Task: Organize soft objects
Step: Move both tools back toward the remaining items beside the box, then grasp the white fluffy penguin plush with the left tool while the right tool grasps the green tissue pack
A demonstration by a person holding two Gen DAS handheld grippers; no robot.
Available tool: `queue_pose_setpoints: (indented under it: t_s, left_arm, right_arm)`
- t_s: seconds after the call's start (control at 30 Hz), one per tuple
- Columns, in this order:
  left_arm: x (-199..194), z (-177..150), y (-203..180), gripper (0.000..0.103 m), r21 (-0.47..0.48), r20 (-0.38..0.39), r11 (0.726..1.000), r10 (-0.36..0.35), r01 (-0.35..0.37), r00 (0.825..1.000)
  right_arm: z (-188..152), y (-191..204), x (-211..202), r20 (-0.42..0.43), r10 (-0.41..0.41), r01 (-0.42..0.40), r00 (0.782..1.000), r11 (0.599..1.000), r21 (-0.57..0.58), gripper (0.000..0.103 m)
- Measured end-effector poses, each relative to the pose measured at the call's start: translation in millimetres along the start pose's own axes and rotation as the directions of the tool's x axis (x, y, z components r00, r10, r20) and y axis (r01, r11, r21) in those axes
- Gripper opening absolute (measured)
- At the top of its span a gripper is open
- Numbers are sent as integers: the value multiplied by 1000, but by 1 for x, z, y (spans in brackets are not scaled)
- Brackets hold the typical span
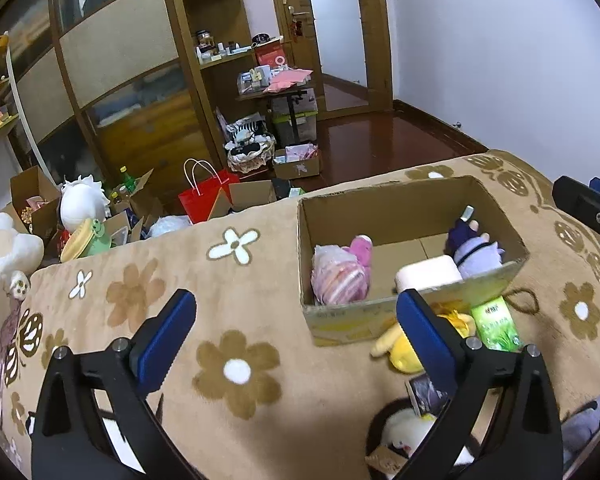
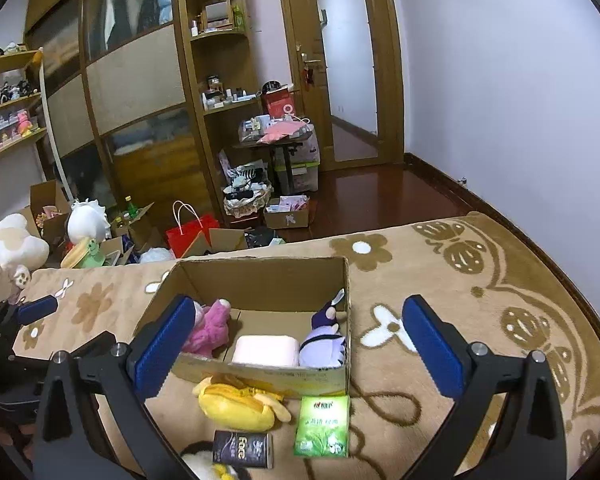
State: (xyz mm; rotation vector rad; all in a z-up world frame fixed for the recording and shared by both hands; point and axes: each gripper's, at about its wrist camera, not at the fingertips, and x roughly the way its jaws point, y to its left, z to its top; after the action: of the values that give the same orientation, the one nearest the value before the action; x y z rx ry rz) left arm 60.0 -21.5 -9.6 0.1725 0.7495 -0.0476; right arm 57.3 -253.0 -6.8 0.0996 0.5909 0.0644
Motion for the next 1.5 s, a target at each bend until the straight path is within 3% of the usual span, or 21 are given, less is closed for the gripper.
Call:
queue_pose_setpoints:
  t_s: [0.2, 0.4, 0.77, 1.13, 1.3, 1.5]
  left_arm:
    - [-15, -12, -9, 100, 15, -44, 999, -30, 31, 999]
    - [-21, -23, -15, 100, 1, -77, 1000, -7, 7, 997]
    - [-1, -42, -22, 100, -21, -231, 997, -79, 76, 970]
    - [30, -58, -42, 100, -1, -352, 987, -152, 162, 924]
    - [47, -70, -55, 100, 6, -431, 977, -190, 213, 882]
    - [65, -82, -65, 100, 19, -498, 971, -196, 237, 845]
  right_arm:
    - [-6, -2, -17, -9, 6, -6, 1000, 1000, 3, 103]
    - [-16, -4, -23, -51, 2, -2, 999, 1000, 0, 103]
    - [-42, -17, -11, -193, 17, -7, 981, 999, 50, 103]
    - [-59, -24, 22, -290, 21, 0, 957, 997, 71, 103]
    - [-67, -28, 41, -350, 7, 23, 937, 996, 81, 103]
    - [-77, -33, 61, -410, -4, 45, 912, 995, 89, 103]
